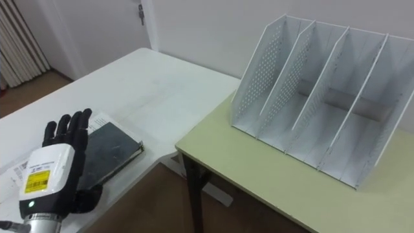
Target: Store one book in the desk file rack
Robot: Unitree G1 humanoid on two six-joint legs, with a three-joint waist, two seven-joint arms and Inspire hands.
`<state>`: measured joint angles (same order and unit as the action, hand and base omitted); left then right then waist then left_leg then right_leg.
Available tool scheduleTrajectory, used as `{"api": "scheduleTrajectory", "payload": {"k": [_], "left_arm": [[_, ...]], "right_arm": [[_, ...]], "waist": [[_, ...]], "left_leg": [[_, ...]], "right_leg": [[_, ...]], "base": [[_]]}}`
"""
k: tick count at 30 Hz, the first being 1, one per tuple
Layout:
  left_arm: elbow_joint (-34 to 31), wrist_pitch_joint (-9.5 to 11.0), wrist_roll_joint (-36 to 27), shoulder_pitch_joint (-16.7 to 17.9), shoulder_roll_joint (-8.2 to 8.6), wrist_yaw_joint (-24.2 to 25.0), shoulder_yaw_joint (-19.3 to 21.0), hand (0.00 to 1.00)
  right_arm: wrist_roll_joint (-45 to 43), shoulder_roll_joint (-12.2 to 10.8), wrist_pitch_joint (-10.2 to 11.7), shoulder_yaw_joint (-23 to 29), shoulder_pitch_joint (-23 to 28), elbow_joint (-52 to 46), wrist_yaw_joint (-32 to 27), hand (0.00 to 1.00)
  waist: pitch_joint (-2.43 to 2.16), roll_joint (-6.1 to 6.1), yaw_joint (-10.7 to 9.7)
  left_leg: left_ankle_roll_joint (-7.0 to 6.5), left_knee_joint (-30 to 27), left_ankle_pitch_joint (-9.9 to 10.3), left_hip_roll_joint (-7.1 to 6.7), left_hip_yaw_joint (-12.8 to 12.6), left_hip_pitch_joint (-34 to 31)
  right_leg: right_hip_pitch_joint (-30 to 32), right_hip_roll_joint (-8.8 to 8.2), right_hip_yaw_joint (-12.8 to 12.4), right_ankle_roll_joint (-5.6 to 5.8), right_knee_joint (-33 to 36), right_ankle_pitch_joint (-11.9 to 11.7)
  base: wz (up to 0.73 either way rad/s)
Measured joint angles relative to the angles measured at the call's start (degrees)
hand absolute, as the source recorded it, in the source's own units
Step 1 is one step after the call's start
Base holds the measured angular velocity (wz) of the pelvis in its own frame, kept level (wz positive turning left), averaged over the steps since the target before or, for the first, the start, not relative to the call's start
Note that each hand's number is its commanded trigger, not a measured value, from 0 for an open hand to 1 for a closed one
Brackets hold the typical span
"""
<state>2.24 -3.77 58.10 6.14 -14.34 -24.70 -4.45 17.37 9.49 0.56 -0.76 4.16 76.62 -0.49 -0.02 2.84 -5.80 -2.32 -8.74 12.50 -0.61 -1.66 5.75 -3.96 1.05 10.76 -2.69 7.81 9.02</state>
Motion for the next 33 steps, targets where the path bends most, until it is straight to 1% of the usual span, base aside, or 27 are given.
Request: {"api": "scheduleTrajectory", "payload": {"k": [1, 3, 7, 9, 12, 13, 19, 21, 28, 30, 32, 33], "left_arm": [[0.0, -0.04, -0.01, 0.0, 0.0, 0.0, 0.0, 0.0], [0.01, -0.4, -0.09, 0.11, 0.01, 0.17, 0.0, 0.0], [1.33, -0.89, -1.31, 0.08, 0.32, 1.91, -0.23, 0.0], [5.6, -0.95, -4.37, -0.07, 0.48, 3.82, -0.34, 0.0], [6.46, -0.55, -7.96, 0.02, 0.65, 5.51, -0.8, 0.0], [7.48, -0.65, -8.22, 0.03, 0.67, 6.3, -0.84, 0.0], [8.78, -1.22, -8.59, -0.73, 0.65, 8.07, -1.27, 0.0], [9.58, -1.23, -8.85, -1.07, 0.63, 8.86, -1.29, 0.0], [9.87, -1.32, -9.03, -1.49, 0.64, 9.57, -1.29, 0.0], [9.88, -1.28, -9.03, -1.49, 0.64, 9.58, -1.29, 0.64], [9.9, -1.27, -9.03, -1.49, 0.64, 9.58, -1.29, 1.0], [9.91, -1.26, -9.03, -1.5, 0.63, 9.58, -1.28, 1.0]], "right_arm": [[0.0, 0.01, -0.05, 0.11, 0.0, 0.01, 0.03, 0.0], [-0.06, 0.01, -0.46, 0.67, 0.01, 0.04, 0.32, 0.0], [-0.18, -0.02, -0.94, 1.22, 0.17, -0.57, 0.9, 0.0], [-0.15, -0.02, -1.27, 0.92, 0.3, -1.14, 1.19, 0.0], [-0.22, 0.02, -1.33, 0.92, 0.46, -1.2, 1.13, 0.0], [-0.4, 0.11, -1.32, 0.92, 0.36, -1.24, 1.13, 0.0], [-1.82, 0.37, -1.38, 0.74, 0.22, -1.13, 0.85, 0.0], [-2.01, 0.43, -1.4, 0.76, 0.37, -1.1, 0.43, 0.0], [-2.27, 0.66, -1.48, 0.77, 0.45, -1.15, -0.07, 0.0], [-2.43, 0.65, -1.5, 0.77, 0.44, -1.16, -0.18, 0.0], [-2.55, 0.65, -1.5, 0.77, 0.45, -1.16, -0.22, 0.0], [-2.61, 0.65, -1.51, 0.77, 0.45, -1.16, -0.25, 0.0]], "waist": [[0.01, -0.02, 0.0], [0.19, -0.22, 0.07], [0.32, -0.49, -0.46], [0.36, -0.63, -0.63], [0.35, -0.7, -0.27], [0.38, -0.75, -0.22], [0.38, -0.77, -0.22], [0.3, -0.6, -0.25], [0.2, -0.44, -0.09], [0.2, -0.44, -0.08], [0.2, -0.44, -0.08], [0.2, -0.44, -0.08]], "left_leg": [[0.0, 0.0, 0.0, 0.01, -0.14, 0.12], [0.0, 0.04, 0.0, 0.32, -1.25, 0.42], [0.0, 0.04, 0.0, 0.31, -1.41, 0.32], [0.0, 0.04, 0.0, 0.31, -1.38, 0.34], [0.0, 0.04, 0.0, 0.27, -1.33, 0.32], [0.0, 0.04, 0.0, 0.26, -1.31, 0.39], [0.0, 0.03, 0.0, 0.21, -1.25, 0.73], [0.0, 0.02, 0.0, -0.05, -1.25, 0.91], [0.0, 0.01, -0.01, -0.06, -1.34, 1.0], [0.0, 0.01, -0.01, -0.08, -1.36, 1.0], [0.0, 0.02, -0.01, -0.09, -1.37, 1.0], [0.0, 0.02, -0.01, -0.09, -1.38, 1.01]], "right_leg": [[0.03, 0.01, -0.03, 0.0, -0.01, 0.0], [0.01, 0.07, -0.55, 0.0, 0.01, 0.0], [0.05, 0.08, -0.63, 0.0, -0.01, 0.0], [-0.04, 0.09, -0.98, 0.0, -0.01, 0.0], [-0.04, 0.06, -1.0, 0.02, 0.0, -0.01], [-0.1, 0.05, -1.02, 0.04, 0.01, -0.02], [-0.39, 0.04, -1.01, 0.15, -0.02, -0.07], [-0.69, 0.03, -1.01, 0.17, -0.11, -0.05], [-0.12, 0.12, -1.08, 0.15, -0.06, -0.06], [-0.11, 0.11, -1.11, 0.15, -0.06, -0.06], [-0.11, 0.1, -1.13, 0.15, -0.05, -0.06], [-0.11, 0.1, -1.14, 0.15, -0.05, -0.06]], "base": [[-0.05], [-0.11], [-0.02], [-0.07], [0.03], [0.04], [0.01], [0.0], [0.0], [0.0], [0.0], [0.0]]}}
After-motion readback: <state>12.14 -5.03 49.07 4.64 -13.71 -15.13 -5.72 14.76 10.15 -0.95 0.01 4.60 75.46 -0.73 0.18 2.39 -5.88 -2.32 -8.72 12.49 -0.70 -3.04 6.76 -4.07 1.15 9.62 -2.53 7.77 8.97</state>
